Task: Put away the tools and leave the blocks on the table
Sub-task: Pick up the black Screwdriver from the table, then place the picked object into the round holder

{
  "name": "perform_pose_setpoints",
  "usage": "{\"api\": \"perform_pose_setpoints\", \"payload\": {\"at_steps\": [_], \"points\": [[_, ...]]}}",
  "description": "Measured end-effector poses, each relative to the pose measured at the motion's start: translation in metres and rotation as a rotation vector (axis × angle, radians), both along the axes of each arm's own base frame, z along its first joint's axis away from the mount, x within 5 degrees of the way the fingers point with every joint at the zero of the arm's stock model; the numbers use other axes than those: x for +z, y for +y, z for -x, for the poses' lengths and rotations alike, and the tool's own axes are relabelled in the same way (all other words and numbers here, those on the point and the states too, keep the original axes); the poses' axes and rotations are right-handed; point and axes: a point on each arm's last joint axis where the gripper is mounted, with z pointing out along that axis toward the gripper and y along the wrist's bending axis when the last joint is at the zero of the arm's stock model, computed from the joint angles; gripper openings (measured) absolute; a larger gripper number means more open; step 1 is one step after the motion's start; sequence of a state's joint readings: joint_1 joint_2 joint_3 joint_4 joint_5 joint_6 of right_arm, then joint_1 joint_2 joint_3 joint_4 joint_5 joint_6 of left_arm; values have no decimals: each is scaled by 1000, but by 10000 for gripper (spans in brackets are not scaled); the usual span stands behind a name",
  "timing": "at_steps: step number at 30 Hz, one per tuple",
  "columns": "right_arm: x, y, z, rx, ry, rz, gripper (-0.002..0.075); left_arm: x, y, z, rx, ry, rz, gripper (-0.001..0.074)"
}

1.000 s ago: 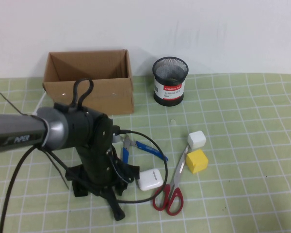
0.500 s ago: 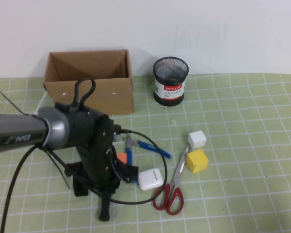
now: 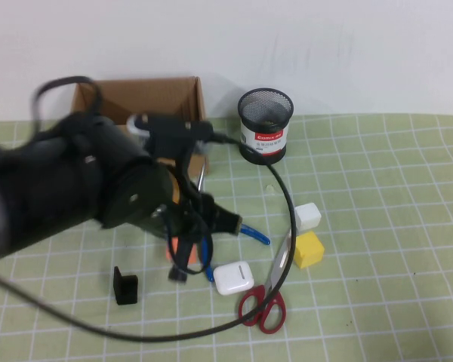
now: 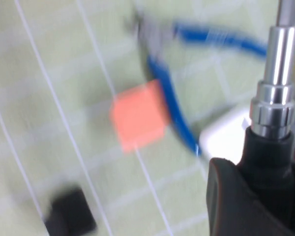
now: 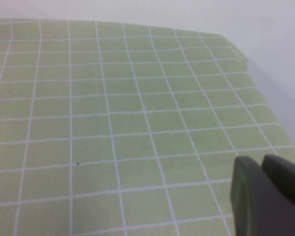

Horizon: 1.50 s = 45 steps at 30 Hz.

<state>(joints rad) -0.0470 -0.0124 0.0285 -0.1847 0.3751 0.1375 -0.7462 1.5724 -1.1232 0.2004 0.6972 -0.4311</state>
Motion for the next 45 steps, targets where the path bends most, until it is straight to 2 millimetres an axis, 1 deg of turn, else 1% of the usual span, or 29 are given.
{"api": "perform_pose_setpoints", "payload": {"at_steps": [2, 5, 9, 11, 14, 18, 22, 25, 29, 34, 38, 45], "points": [[0, 0, 0, 0, 0, 0, -11, 14, 1, 4, -44, -101, 20, 181], [0, 0, 0, 0, 0, 0, -11, 28, -2, 3, -119, -261, 79, 181], [0, 0, 0, 0, 0, 0, -11, 37, -12, -2, -216, -448, 230, 181], [0, 0, 0, 0, 0, 0, -11, 37, -17, -7, -273, -545, 325, 181], [0, 0, 0, 0, 0, 0, -11, 28, -21, -18, -326, -661, 464, 181], [0, 0, 0, 0, 0, 0, -11, 10, -23, -43, -339, -743, 578, 179], [0, 0, 0, 0, 0, 0, -11, -10, -24, -78, -318, -779, 614, 179], [0, 0, 0, 0, 0, 0, -11, -14, -25, -103, -297, -821, 633, 178], [0, 0, 0, 0, 0, 0, -11, -13, -31, -135, -300, -888, 630, 178], [0, 0, 0, 0, 0, 0, -11, -23, -35, -170, -308, -935, 616, 178], [0, 0, 0, 0, 0, 0, -11, -36, -38, -186, -294, -917, 614, 178], [0, 0, 0, 0, 0, 0, -11, -61, -47, -199, -302, -871, 625, 178]]}}
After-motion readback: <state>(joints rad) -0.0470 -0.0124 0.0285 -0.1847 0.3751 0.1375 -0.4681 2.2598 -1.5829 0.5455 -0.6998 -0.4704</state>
